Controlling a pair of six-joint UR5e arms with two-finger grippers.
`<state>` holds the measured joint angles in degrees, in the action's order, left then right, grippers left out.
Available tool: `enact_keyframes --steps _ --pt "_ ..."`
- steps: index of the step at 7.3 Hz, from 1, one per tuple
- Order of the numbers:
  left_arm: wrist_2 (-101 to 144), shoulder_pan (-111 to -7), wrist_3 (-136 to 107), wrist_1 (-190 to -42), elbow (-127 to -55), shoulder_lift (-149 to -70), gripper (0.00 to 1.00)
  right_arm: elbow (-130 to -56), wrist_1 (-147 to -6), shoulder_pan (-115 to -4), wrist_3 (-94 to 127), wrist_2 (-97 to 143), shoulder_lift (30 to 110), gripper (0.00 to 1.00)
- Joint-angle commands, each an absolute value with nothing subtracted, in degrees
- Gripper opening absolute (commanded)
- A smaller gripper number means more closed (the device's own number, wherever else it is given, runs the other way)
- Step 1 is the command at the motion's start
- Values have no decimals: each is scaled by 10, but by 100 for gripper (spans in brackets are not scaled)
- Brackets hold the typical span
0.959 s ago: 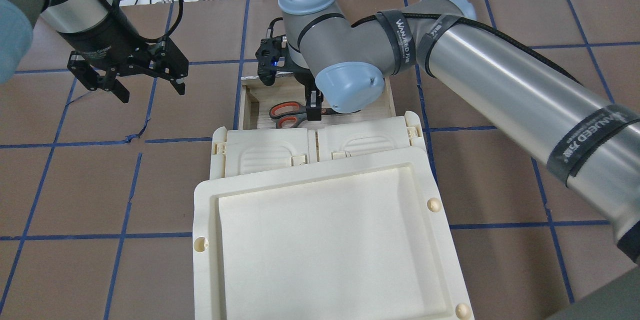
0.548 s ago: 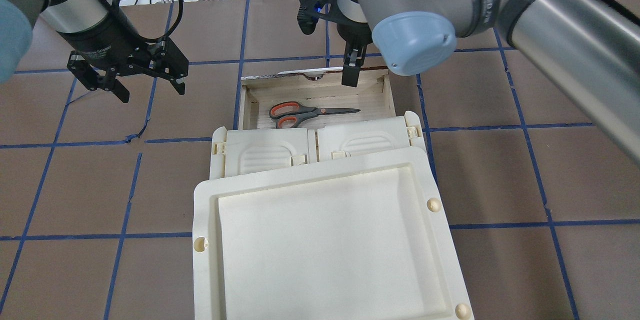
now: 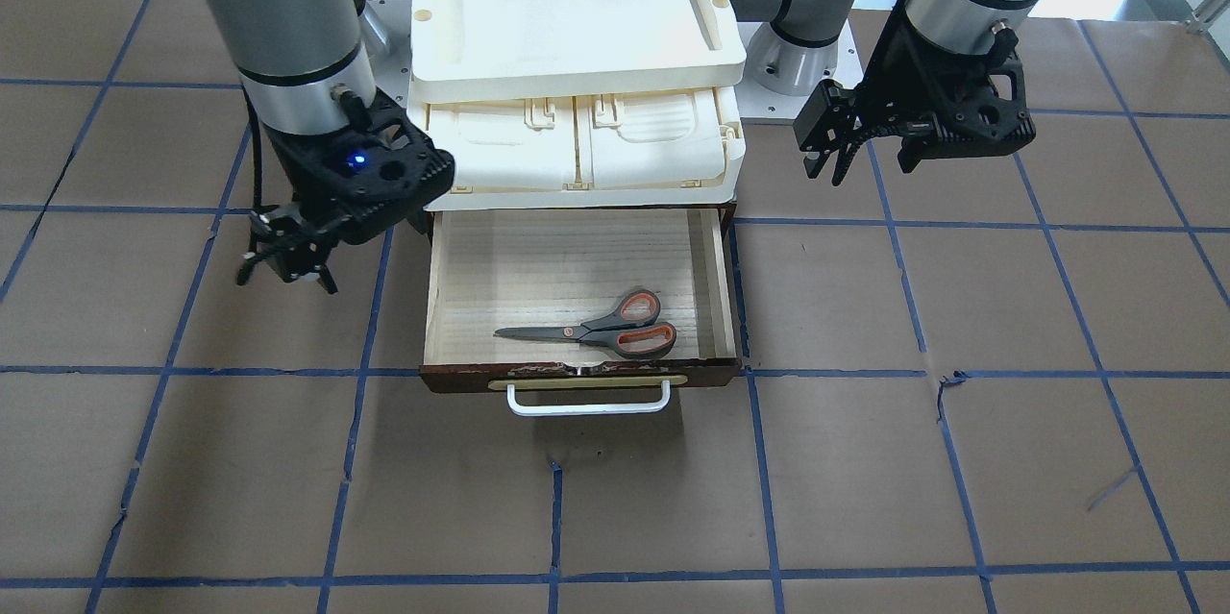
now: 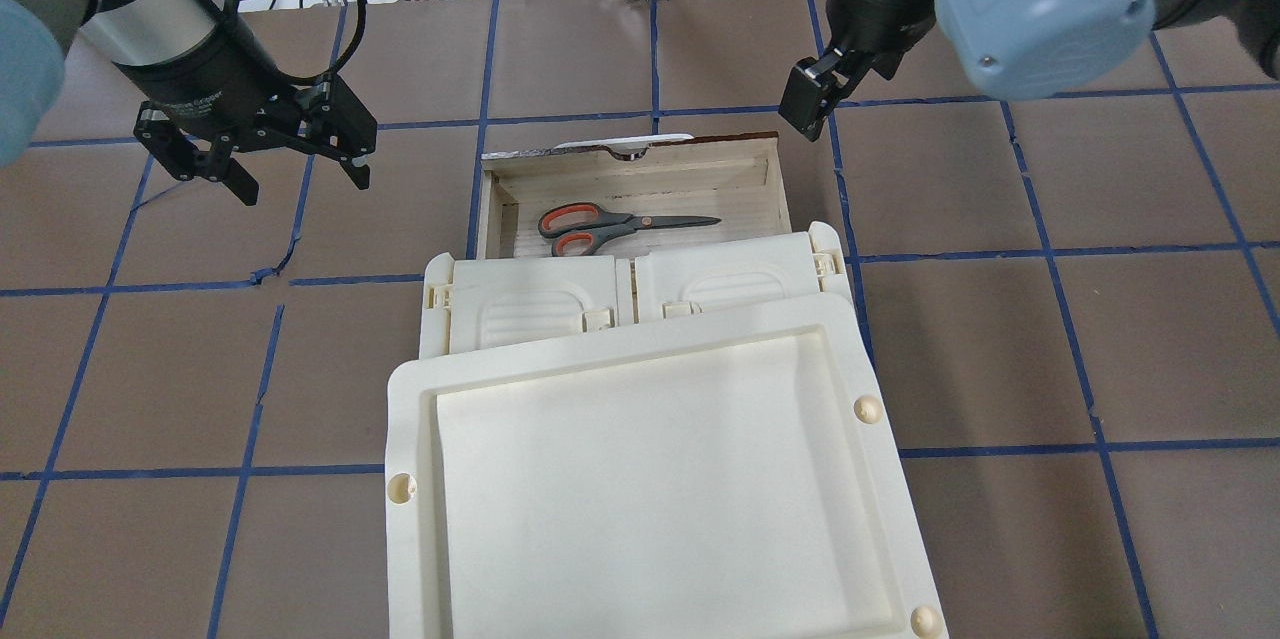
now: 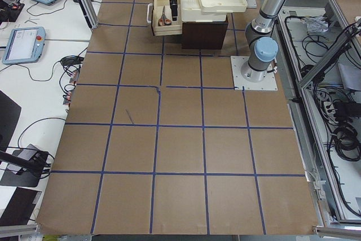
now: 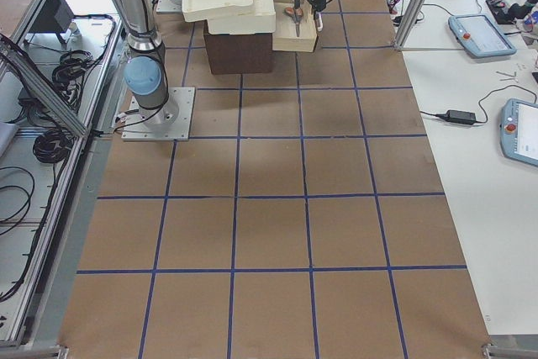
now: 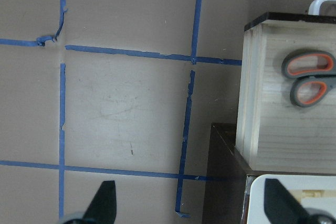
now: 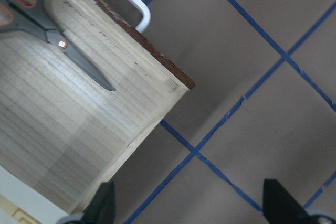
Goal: Put scissors in drawer and close it
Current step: 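Open the right gripper and raise it away from the drawer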
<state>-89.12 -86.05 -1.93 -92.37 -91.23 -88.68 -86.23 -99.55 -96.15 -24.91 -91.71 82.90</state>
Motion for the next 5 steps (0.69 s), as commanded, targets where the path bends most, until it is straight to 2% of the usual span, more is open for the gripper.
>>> enact_keyframes --steps 1,3,5 --pt "-891 -860 -19 -924 -912 -887 100 -841 -936 -933 -79 -921 859 100" --pt "-891 -860 -19 -924 -912 -887 100 -796 -884 -927 -31 -901 861 100" --pt "-891 -860 -19 -924 -912 -887 100 -821 -877 -919 -20 -898 860 100"
